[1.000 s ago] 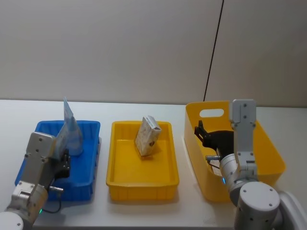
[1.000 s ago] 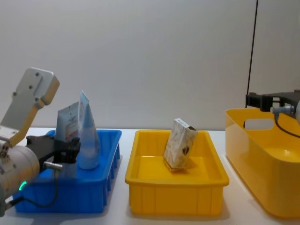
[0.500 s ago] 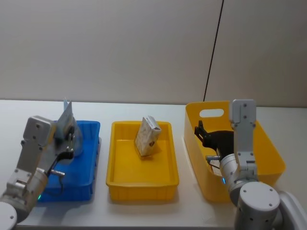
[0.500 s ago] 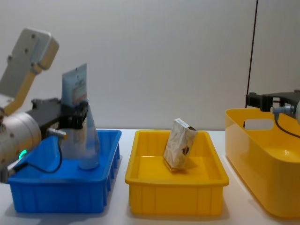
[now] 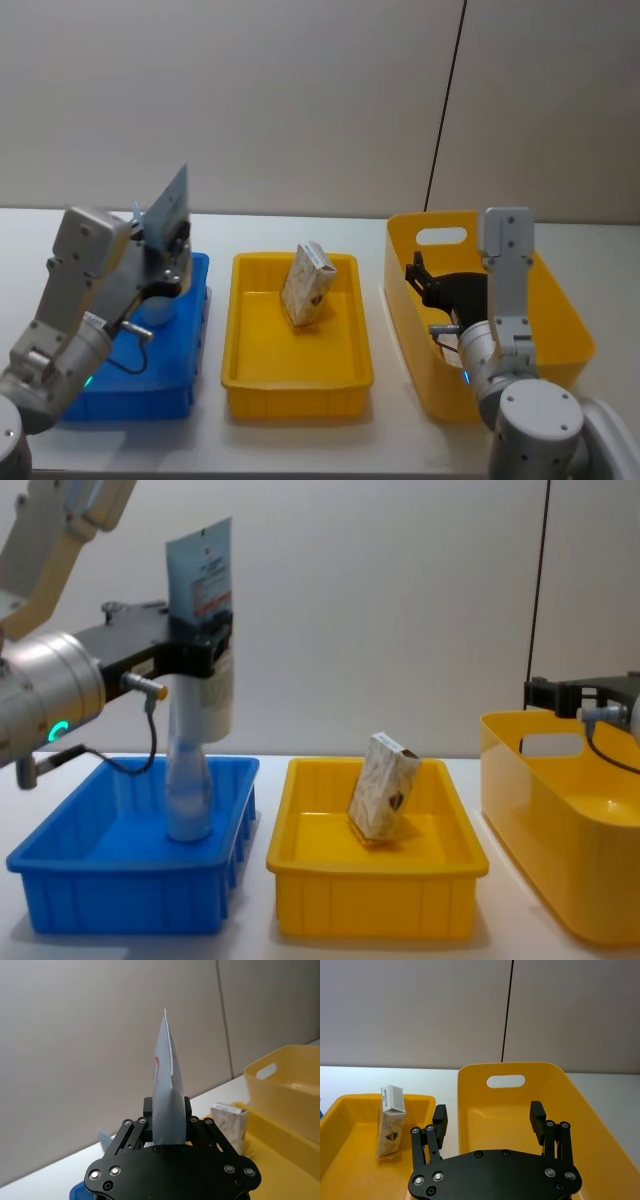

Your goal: Bimanual collaborative sorting of washing and personal care products

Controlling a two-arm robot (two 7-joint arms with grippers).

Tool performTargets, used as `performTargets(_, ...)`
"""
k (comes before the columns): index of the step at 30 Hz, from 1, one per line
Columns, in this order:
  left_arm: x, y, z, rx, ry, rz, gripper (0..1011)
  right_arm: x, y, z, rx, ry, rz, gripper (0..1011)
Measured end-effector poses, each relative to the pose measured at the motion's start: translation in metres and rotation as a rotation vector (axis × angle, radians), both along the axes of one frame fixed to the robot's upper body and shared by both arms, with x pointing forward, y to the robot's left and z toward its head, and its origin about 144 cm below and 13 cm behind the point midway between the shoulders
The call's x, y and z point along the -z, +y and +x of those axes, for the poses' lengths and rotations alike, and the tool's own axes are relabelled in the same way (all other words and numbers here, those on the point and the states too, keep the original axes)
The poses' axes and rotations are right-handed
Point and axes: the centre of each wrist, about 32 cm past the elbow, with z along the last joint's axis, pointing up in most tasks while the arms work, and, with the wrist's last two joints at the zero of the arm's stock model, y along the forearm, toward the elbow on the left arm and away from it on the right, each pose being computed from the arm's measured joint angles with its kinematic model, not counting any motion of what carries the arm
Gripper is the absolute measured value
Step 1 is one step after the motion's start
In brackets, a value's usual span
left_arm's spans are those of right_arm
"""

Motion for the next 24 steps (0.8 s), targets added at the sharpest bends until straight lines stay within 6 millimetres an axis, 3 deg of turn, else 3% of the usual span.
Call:
performTargets(7,-0.013,-0.011,0.0,0.099,-0.028,0.004,262,0.0,0.0,0.0,0.0,0.0,0.0,1004)
performTargets(24,-0.031,-0.063,0.006,0.287,-0.018,0.022,262,0.0,0.0,0.0,0.0,0.0,0.0,1003)
